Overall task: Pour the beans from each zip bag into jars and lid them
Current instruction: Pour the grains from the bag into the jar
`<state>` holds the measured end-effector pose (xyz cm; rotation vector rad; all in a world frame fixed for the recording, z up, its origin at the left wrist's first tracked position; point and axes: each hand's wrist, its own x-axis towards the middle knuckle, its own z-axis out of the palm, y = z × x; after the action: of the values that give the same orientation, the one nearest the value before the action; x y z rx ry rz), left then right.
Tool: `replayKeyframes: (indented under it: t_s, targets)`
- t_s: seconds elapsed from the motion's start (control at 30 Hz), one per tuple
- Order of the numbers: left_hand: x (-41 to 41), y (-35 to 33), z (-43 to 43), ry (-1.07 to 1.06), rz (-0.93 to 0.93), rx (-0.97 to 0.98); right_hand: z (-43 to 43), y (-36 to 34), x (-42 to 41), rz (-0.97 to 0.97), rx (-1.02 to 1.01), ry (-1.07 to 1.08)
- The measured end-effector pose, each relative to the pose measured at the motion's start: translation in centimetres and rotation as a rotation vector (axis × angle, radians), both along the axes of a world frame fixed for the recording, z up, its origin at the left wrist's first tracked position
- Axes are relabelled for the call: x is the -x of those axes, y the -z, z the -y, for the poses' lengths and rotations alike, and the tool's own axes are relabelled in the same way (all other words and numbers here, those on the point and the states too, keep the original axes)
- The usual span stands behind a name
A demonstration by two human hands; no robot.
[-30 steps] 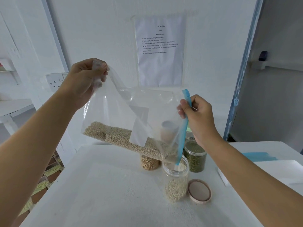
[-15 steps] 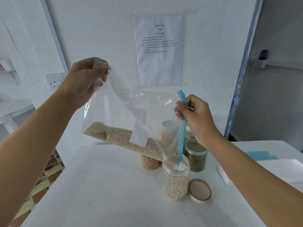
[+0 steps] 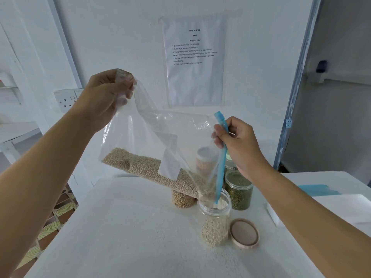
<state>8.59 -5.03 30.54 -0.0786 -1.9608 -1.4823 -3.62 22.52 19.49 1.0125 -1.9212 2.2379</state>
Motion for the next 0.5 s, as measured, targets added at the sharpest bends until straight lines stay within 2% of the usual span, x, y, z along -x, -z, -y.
replayKeyframes:
  t_s: [0.5]
  targets:
    - [0.08, -0.35, -0.20, -0.002, -0.003, 0.044, -0.15, 0.31, -0.19, 0.010, 0.045, 0.010]
